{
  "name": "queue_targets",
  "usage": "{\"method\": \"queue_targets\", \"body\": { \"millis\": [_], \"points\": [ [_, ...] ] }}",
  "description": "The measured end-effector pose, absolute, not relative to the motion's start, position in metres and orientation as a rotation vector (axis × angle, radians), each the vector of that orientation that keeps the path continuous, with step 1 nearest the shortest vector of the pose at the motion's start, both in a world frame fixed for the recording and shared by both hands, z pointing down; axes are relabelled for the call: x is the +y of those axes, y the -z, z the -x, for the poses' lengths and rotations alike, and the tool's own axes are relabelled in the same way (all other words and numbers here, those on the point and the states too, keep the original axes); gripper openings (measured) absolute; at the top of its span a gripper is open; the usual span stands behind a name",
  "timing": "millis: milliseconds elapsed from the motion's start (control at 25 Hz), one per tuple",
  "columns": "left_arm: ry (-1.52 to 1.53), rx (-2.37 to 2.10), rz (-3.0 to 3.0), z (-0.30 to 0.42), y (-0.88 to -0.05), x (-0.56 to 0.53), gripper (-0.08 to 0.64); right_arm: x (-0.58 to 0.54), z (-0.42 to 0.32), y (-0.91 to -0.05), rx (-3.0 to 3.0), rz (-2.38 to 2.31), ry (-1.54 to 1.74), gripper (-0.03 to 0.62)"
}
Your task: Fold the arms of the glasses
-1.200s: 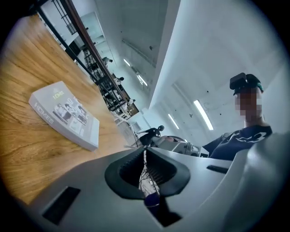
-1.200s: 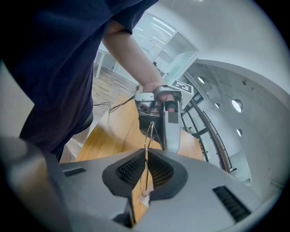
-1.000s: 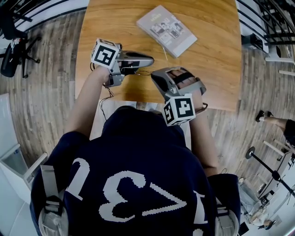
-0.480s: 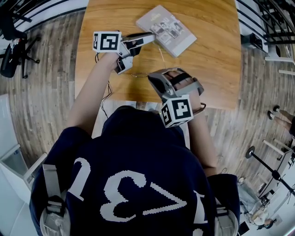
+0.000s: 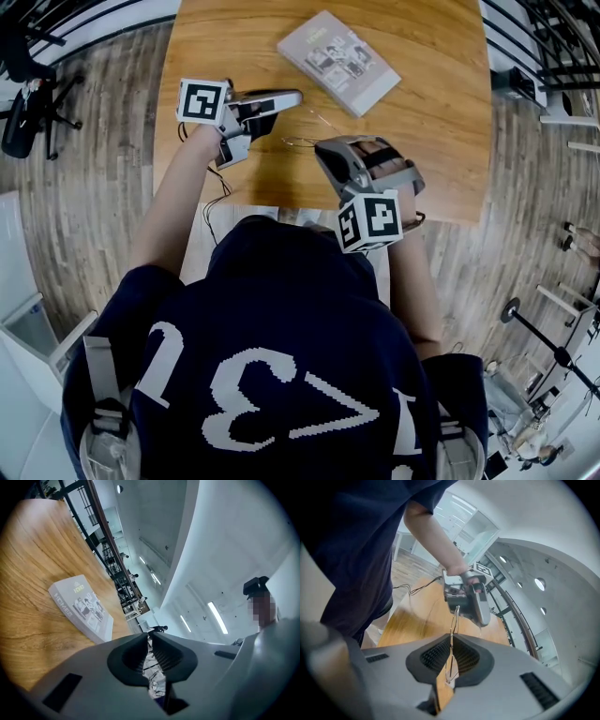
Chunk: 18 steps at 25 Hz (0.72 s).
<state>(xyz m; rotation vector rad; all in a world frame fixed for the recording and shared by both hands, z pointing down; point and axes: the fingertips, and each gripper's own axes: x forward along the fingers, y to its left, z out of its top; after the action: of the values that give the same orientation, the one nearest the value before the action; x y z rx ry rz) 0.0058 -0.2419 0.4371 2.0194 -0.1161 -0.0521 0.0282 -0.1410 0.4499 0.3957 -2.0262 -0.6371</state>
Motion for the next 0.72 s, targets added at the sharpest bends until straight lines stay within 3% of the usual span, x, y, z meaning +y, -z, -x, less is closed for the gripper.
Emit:
{"method": "queue_targets", "body": {
  "millis": [360, 720],
  "points": [
    [-0.021, -0.004, -1.947, 0.014, -0.469, -0.187, 0.04, -0.147, -0.033, -0.465, -2.056, -0.362, 0.573, 0.037],
    [0.015, -0.312, -2.011, 0.057, -0.491, -0.192, 0.04, -0.159, -0.038, -0.539, -2.058, -0.251, 0.434, 0.037]
  ]
}}
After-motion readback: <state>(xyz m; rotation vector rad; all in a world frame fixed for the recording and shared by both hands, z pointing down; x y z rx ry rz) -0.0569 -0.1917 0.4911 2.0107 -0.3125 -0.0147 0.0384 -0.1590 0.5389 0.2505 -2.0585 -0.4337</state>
